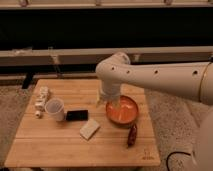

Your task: Move the arm in a circular motion

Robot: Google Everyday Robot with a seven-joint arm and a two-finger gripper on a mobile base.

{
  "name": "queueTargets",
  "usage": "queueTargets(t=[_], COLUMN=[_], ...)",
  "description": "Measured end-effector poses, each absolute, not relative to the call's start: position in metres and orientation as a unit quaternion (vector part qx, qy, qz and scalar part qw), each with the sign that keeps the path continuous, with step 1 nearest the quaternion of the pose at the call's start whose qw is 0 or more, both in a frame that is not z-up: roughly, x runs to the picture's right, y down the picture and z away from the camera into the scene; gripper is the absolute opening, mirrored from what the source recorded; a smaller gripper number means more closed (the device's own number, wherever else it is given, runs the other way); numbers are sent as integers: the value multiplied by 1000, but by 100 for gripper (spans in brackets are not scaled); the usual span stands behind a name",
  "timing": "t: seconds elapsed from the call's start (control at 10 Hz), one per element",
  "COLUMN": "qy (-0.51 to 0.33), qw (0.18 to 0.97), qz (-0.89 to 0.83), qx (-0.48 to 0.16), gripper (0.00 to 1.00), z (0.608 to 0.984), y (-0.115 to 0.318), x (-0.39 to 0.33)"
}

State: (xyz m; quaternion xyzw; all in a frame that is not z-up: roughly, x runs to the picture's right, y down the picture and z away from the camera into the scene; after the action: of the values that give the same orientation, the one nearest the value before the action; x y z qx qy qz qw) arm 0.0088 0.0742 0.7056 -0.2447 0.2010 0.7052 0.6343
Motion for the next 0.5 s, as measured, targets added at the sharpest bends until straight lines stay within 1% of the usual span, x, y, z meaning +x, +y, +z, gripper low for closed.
queueTargets(t=[0.5], qy=[200], qw=[637], qz=[703], qx=[-245], gripper=[65], z=[717], y=[62], x=[10])
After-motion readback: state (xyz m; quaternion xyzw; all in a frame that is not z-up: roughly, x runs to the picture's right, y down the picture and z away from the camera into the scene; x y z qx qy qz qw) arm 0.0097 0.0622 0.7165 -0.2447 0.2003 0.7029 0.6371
